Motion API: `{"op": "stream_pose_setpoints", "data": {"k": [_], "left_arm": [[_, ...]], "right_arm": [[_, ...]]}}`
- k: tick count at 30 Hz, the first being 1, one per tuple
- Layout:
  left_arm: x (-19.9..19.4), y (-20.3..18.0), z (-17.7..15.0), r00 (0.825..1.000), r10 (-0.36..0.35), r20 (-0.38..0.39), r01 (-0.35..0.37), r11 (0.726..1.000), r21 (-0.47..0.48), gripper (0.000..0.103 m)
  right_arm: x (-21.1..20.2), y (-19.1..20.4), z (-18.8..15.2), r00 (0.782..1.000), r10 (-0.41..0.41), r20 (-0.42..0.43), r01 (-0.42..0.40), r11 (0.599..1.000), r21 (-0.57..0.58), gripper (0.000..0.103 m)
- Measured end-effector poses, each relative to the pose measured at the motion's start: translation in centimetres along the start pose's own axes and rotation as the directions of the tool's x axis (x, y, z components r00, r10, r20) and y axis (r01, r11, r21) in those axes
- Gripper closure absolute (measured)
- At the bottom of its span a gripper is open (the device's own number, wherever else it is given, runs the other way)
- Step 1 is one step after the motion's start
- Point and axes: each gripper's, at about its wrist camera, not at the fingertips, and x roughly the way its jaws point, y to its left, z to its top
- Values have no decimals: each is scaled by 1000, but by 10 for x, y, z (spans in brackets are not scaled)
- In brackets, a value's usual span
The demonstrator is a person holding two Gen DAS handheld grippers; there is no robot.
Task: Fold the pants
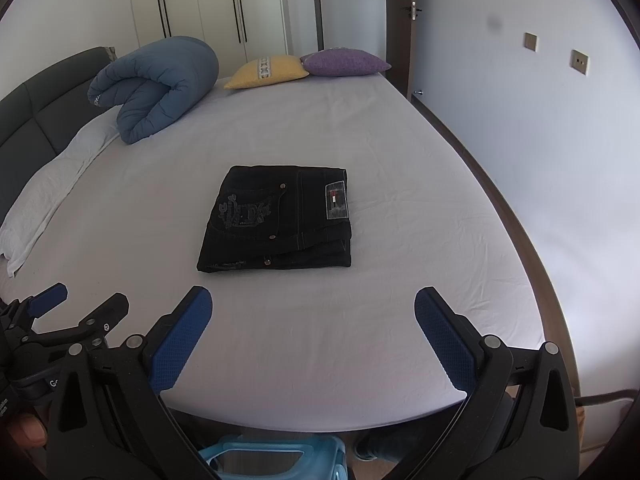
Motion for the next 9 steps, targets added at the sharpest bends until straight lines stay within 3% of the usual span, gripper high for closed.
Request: {"op": "stream_pose_setpoints", "data": {"k": [9], "left_arm": [[1,0,-4,1000,-1,-2,1,1000,-9,0]], "right_arm": [[0,-2,-1,1000,2,-7,-2,1000,1,0]]}}
